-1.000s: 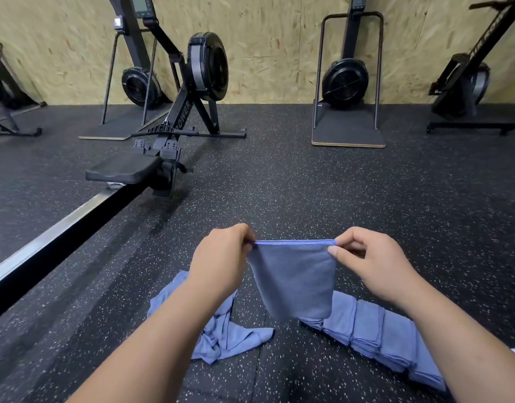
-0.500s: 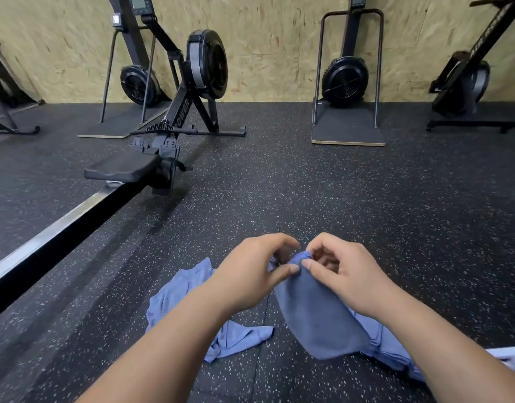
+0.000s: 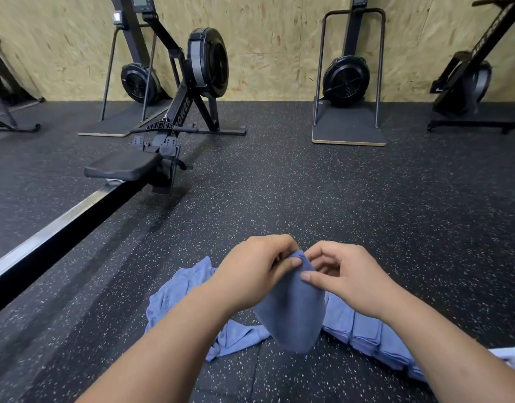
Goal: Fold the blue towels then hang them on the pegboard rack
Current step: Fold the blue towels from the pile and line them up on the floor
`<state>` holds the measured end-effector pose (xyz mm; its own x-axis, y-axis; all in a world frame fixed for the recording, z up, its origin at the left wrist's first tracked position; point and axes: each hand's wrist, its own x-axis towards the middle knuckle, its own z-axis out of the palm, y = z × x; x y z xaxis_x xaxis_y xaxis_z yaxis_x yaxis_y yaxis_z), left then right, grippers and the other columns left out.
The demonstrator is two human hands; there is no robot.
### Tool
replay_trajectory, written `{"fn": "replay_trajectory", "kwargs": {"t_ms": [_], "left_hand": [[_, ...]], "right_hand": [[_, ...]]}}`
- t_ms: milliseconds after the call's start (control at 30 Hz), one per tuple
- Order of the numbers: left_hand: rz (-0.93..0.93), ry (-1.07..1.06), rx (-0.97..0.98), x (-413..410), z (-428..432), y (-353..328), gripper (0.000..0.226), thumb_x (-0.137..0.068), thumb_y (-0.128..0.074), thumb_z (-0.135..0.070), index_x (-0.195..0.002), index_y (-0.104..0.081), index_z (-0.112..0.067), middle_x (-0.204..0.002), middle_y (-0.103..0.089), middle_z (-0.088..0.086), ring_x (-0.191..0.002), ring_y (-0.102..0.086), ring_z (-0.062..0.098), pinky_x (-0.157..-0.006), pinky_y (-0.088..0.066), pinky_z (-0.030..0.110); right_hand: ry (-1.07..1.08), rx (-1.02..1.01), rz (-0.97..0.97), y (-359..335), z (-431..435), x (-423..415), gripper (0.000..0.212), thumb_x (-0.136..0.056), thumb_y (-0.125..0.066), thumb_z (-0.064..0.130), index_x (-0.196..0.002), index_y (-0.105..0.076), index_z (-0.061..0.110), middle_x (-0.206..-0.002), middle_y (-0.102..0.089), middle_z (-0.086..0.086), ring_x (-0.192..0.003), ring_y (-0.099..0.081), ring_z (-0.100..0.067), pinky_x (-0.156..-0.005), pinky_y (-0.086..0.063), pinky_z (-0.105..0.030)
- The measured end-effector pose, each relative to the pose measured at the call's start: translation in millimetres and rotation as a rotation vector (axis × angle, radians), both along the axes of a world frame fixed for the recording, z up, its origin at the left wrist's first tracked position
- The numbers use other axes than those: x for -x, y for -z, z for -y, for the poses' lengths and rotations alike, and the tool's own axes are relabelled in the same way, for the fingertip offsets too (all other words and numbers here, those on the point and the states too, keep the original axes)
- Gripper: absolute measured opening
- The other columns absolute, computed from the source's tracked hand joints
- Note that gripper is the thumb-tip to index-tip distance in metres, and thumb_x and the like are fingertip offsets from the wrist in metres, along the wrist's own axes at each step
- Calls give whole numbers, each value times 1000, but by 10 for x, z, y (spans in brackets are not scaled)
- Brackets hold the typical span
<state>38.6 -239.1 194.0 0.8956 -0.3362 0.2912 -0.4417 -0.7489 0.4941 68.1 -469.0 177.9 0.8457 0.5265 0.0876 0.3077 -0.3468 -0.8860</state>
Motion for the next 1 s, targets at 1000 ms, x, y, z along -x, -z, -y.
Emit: {"fn": "replay_trajectory", "kwargs": {"t_ms": [1000], "left_hand": [[58, -613, 496, -179, -499, -40, 4, -111, -51, -36, -111, -55, -37, -88, -68, -15, -81, -60, -5, -70, -41, 18]], "right_hand": [[489, 379, 122, 56, 598, -387, 14, -83, -88, 37, -76, -75, 35, -69, -70, 19, -65, -65, -8, -67, -53, -31]]}}
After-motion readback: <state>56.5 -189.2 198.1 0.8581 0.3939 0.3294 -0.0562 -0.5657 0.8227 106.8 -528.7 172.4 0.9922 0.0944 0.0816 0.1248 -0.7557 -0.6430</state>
